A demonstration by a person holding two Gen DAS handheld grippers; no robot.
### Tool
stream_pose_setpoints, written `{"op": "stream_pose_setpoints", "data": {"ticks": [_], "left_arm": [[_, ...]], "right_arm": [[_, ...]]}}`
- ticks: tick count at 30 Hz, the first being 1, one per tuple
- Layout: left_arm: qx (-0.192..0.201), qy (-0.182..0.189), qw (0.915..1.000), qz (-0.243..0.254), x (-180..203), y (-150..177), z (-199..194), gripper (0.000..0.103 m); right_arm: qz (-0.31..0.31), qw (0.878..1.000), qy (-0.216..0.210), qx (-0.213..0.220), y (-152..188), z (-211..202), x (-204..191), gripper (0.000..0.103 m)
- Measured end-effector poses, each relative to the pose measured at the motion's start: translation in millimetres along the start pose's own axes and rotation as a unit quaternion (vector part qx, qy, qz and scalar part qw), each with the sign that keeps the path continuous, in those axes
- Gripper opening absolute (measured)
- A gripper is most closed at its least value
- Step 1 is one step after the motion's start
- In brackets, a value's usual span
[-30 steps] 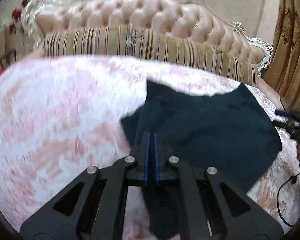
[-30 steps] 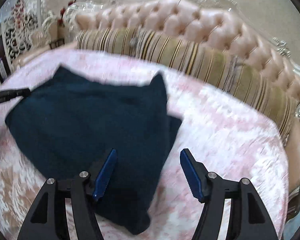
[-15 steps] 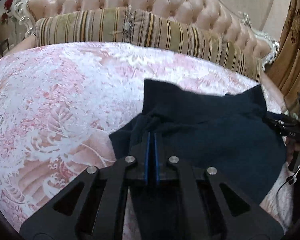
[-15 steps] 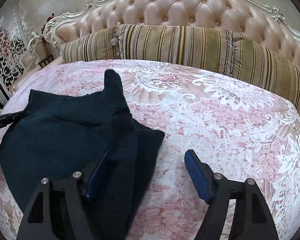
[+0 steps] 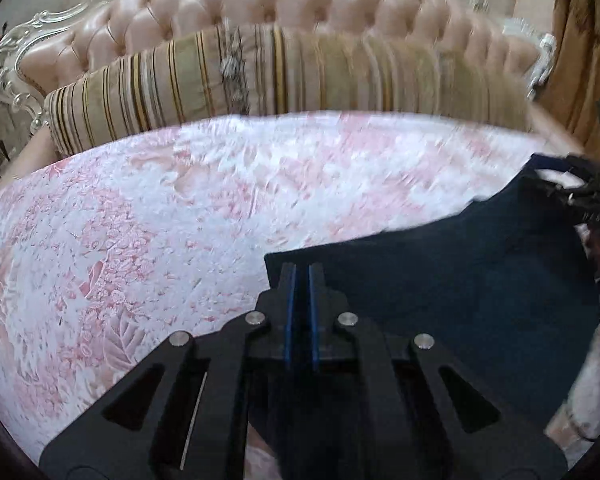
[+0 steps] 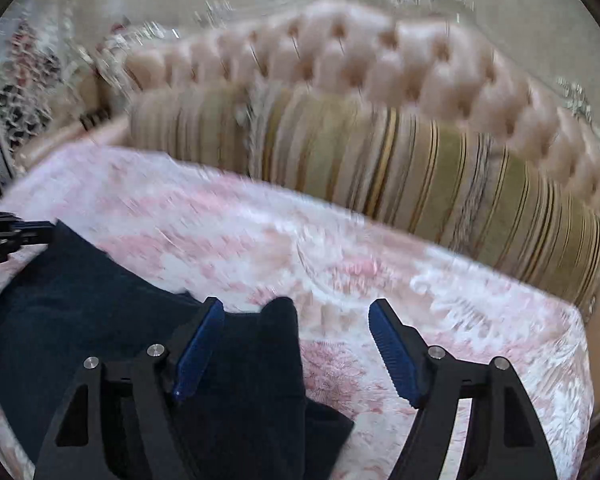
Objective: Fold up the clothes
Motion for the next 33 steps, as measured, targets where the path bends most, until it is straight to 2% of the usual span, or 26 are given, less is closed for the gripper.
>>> {"op": "stream_pose_setpoints", "data": {"ticks": [2, 5, 12, 15, 21, 24, 29, 33], "left_arm": [[-0.007, 0.009, 0.9999, -0.006, -2.8, 3.4, 5.3, 0.011], [-0.008, 0.022, 0.9992, -0.033, -8.5, 5.5, 5.5, 0.013], [0.000, 0.046, 0.9968, -0.065, -17.4, 7.3, 4.5, 0.013], [0.009, 0.028, 0.9976, -0.063, -18.3, 3.4, -4.2, 0.020], [0.044, 0.024, 0.9964, -0.069, -21.8, -3.7, -18.7, 0.020], [0.045, 0.033, 0.9965, -0.062, -17.8, -5.2, -19.0, 0.020], [0.056, 0.038, 0.9961, -0.056, -15.1, -7.2, -24.3, 0.020], [0.025, 0.032, 0.9986, -0.034, -7.3, -1.9, -11.1, 0.020]], "right_arm": [[0.002, 1.000, 0.007, -0.027, 9.0, 11.8, 5.3, 0.069], [0.011, 0.999, -0.002, -0.037, 15.2, 15.7, 13.3, 0.069], [0.028, 0.999, -0.011, -0.029, 20.5, 12.2, 25.1, 0.073], [0.036, 0.999, -0.009, -0.021, 13.4, 0.1, 35.6, 0.074], [0.043, 0.999, 0.013, 0.017, 3.6, -27.1, 50.4, 0.075], [0.026, 0.999, 0.017, 0.013, 3.8, -26.9, 45.7, 0.076], [0.034, 0.999, 0.014, 0.009, 6.5, -24.6, 50.3, 0.076], [0.016, 1.000, 0.025, -0.007, 12.1, -10.5, 42.6, 0.076]]}}
Point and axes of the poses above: each gripper's, at about its wrist camera, not at the fingertips, and z roughly the way its jaws point, x to its right, y to its underside, the point moved 4 cm from there along z, roughly the way its jaws point, and after that the axes turned 1 degree about -z, right-handed, at the moved point
